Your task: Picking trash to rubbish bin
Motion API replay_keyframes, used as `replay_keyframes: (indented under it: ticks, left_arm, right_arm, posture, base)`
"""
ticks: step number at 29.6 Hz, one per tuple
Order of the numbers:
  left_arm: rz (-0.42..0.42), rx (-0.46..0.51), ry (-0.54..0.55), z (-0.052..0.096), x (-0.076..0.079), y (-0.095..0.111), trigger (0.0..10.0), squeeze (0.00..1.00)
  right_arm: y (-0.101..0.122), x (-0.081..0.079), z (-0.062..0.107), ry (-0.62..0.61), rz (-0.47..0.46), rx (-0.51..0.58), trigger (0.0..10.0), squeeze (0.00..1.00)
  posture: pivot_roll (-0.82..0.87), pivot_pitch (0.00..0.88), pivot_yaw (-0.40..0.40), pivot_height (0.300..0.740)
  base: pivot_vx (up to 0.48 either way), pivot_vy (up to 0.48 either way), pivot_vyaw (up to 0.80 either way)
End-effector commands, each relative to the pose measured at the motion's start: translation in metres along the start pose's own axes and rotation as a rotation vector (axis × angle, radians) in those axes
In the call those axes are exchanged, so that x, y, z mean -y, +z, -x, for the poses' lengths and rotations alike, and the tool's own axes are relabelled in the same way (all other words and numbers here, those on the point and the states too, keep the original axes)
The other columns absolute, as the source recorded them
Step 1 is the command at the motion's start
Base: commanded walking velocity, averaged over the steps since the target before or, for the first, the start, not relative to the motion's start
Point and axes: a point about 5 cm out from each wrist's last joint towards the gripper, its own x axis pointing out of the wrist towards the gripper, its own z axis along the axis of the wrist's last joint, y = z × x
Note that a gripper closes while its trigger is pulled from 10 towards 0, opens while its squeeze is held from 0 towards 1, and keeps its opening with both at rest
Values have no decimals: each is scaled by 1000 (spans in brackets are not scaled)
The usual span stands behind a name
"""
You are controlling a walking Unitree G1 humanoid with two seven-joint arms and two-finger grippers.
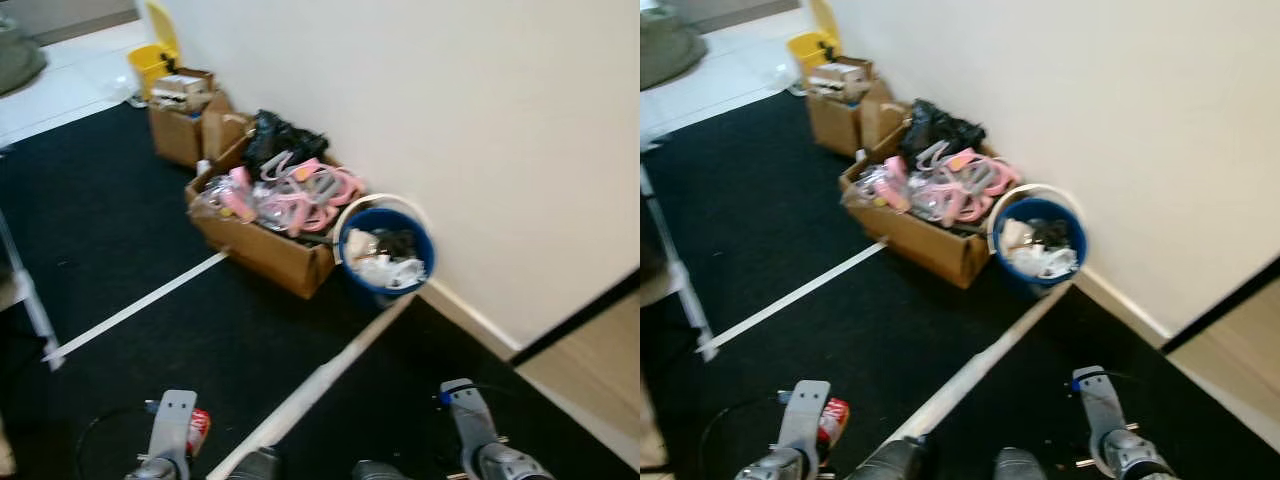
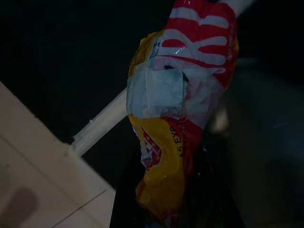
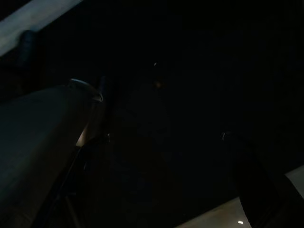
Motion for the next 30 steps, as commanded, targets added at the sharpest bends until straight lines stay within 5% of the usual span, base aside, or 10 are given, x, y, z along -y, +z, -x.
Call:
replay_keyframes:
  ticks: [1, 30]
  left_arm:
    - [1, -20, 5, 1, -2, -6, 10000, 0]
    - [10, 5, 4, 1, -3, -4, 10000, 0]
  right_arm:
    - [0, -5, -1, 15, 1, -1, 10000, 0]
    - [0, -6, -1, 22, -7, 4, 10000, 0]
  posture:
    - [31, 118, -10, 740]
    - [33, 114, -4, 740]
  base:
    - [0, 0, 769]
    - [0, 0, 769]
